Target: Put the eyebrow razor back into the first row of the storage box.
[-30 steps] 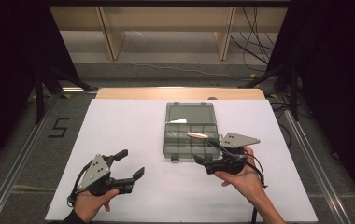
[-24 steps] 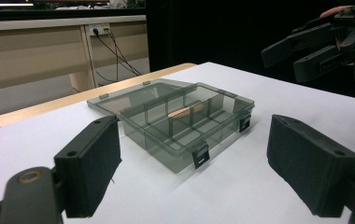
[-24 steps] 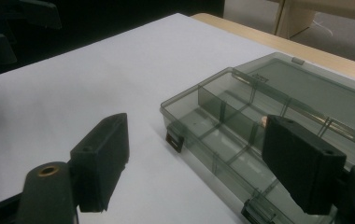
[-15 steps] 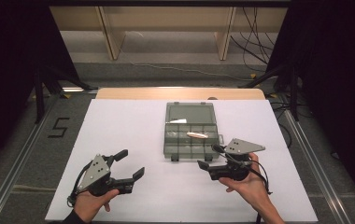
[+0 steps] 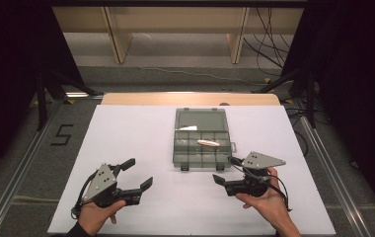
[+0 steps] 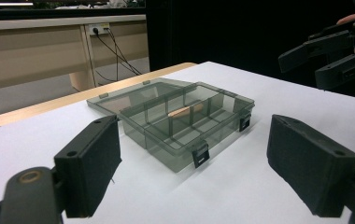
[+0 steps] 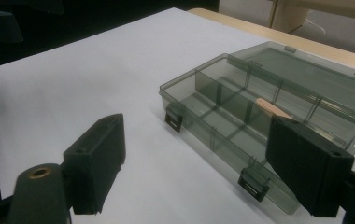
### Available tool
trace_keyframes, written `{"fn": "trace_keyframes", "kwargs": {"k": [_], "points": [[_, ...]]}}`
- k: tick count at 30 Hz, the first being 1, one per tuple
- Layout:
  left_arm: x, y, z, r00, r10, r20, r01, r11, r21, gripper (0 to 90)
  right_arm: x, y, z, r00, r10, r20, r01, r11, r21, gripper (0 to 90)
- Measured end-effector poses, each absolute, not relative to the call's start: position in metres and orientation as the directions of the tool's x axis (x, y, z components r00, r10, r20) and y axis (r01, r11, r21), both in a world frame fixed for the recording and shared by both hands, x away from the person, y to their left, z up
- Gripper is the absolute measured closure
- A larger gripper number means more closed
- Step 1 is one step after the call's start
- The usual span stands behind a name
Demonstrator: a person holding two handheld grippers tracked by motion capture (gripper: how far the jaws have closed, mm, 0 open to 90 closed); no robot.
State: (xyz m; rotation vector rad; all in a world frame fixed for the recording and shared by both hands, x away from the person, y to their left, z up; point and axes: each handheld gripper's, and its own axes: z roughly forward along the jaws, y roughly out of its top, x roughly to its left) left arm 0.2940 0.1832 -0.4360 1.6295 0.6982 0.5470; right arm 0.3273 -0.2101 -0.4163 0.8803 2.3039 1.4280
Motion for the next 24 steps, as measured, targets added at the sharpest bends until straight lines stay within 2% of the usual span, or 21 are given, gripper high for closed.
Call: {"fn": "trace_keyframes", "kwargs": {"k": [24], "points": [[0.294, 0.183, -0.436, 0.706, 0.707, -0.028, 0.14, -0.101, 0.985, 17.3, 0.309, -0.222, -0.424, -0.752, 0.656, 0.063, 0.352, 0.32, 0.88, 20.1]]}}
